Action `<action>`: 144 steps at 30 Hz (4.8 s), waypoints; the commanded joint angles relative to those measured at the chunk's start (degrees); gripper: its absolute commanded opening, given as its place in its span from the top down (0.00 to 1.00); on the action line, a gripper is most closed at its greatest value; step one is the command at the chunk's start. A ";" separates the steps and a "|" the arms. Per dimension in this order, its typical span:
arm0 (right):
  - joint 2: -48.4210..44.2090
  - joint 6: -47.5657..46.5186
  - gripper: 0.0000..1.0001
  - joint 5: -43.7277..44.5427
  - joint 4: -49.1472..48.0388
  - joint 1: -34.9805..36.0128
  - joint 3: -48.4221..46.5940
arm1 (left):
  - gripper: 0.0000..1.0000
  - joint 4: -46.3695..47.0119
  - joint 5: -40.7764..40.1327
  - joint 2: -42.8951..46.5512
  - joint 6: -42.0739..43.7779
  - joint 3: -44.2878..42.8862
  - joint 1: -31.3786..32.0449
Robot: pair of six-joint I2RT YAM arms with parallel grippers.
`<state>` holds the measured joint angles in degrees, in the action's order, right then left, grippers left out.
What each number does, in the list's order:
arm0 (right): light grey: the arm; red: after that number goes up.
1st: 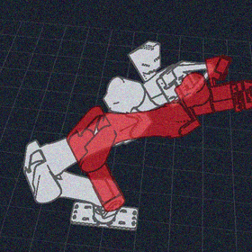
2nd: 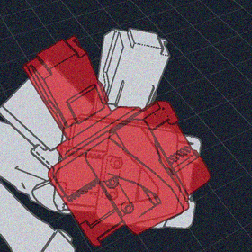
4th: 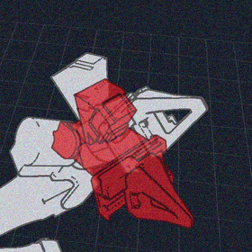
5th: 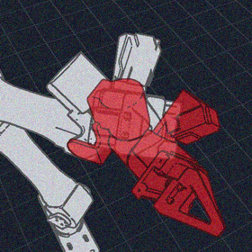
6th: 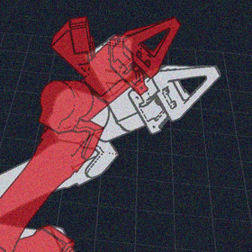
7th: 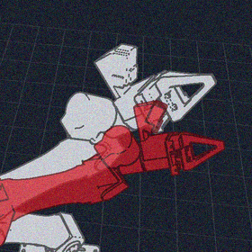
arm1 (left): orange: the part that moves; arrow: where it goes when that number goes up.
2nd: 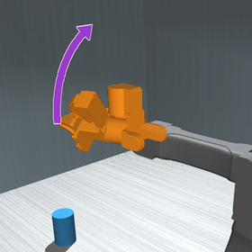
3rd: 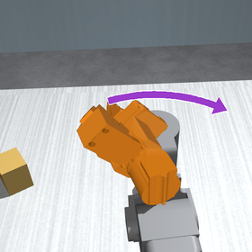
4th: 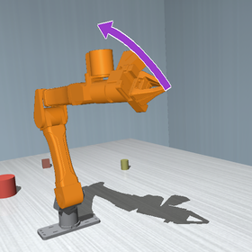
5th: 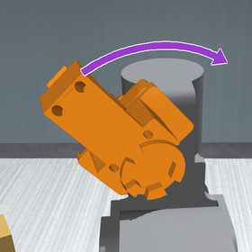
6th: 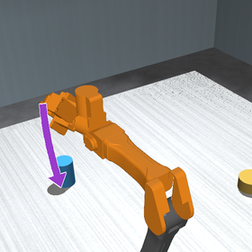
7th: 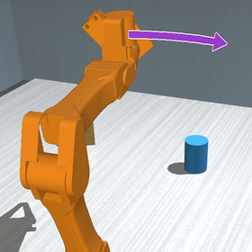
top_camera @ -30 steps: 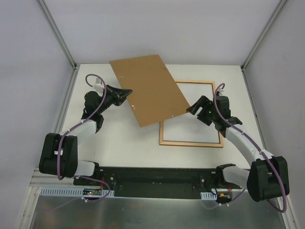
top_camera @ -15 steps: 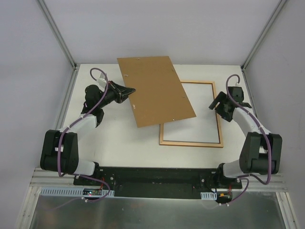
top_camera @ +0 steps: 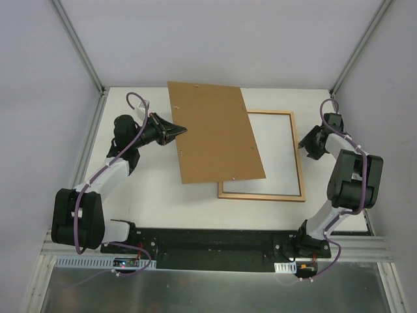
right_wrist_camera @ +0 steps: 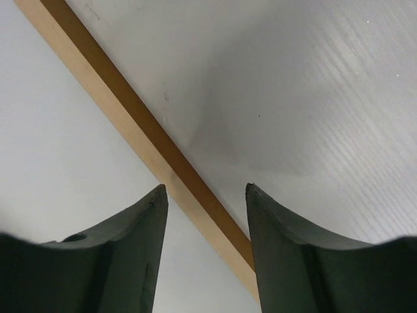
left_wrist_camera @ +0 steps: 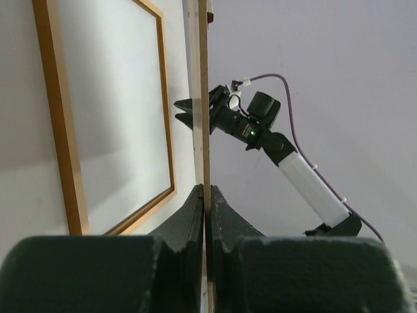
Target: Put the photo into the frame
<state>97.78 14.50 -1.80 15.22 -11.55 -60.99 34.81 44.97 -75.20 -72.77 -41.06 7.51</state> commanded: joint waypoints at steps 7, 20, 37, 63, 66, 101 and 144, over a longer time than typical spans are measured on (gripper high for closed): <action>6.45 1.49 0.71 0.74 2.88 -0.84 -8.61 | 1.00 -3.78 5.04 3.74 5.54 -5.61 -0.39; 13.40 1.06 0.79 -0.48 7.27 1.17 -16.17 | 1.00 -10.37 7.24 3.31 9.31 -8.16 -1.09; 14.20 0.17 0.79 -1.09 9.83 15.50 -16.45 | 1.00 -12.75 2.93 2.07 13.00 -6.14 -1.79; 6.28 3.69 0.79 -2.33 2.35 26.93 -2.64 | 1.00 -4.49 3.02 -5.66 10.81 -1.13 -1.79; 6.55 3.69 0.79 -2.24 2.44 27.37 -2.90 | 1.00 -3.52 3.11 -7.59 10.37 -1.74 -1.71; 9.10 2.46 0.79 -3.73 0.77 27.73 -3.52 | 1.00 -8.35 9.35 -7.60 16.78 -1.74 -0.04; 11.03 2.46 0.79 -5.40 0.07 27.90 -4.31 | 1.00 -8.88 8.73 -15.59 18.37 -5.52 2.42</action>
<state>106.15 17.30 -6.50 13.67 15.49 -65.36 21.17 52.07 -89.76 -54.57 -44.93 9.02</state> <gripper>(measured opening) 0.209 0.009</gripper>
